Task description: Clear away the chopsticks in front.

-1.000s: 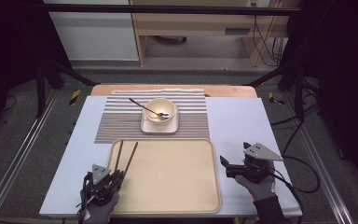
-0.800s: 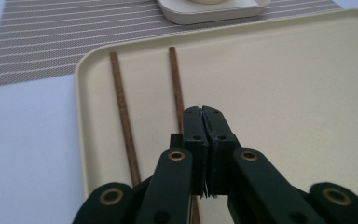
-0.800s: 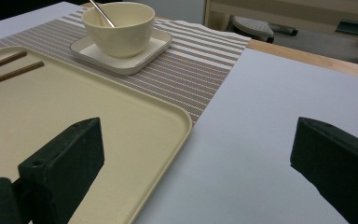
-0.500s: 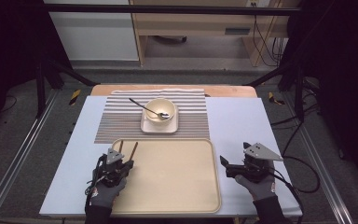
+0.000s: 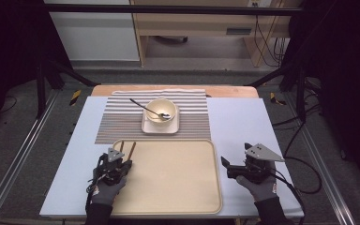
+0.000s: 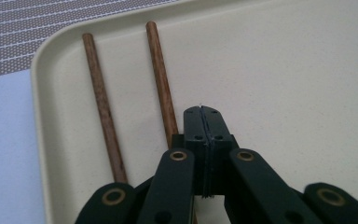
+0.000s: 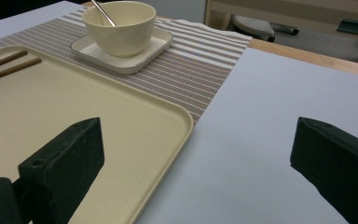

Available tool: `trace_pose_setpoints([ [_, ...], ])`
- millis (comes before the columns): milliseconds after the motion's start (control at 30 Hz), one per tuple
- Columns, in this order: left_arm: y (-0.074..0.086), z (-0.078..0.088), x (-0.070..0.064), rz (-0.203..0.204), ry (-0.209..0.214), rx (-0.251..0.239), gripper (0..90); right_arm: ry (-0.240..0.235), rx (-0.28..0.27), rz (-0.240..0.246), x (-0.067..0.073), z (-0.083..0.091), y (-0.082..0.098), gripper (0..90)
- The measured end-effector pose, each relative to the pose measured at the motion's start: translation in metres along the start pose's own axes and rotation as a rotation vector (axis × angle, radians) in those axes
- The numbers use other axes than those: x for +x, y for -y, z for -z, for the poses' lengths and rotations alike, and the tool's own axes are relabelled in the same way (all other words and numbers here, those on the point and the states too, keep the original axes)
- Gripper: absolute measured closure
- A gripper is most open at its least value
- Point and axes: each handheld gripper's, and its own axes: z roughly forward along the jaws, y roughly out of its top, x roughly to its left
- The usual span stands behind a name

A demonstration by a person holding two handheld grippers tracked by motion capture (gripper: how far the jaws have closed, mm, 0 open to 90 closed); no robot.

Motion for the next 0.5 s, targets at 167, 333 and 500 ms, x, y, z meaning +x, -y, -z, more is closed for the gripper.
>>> trace_pose_setpoints([
  [167, 0.002, 0.002, 0.007, 0.011, -0.020, -0.001, 89.5, 0.000, 0.004, 0.002, 0.000, 0.000, 0.000, 3.1],
  [333, 0.002, 0.003, 0.011, 0.029, -0.031, -0.002, 89.5, 0.000, 0.004, 0.002, 0.000, -0.001, 0.000, 3.1],
  [500, 0.002, 0.004, 0.013, 0.033, -0.045, 0.005, 89.5, -0.001, 0.005, 0.003, 0.000, 0.000, 0.000, 3.1],
])
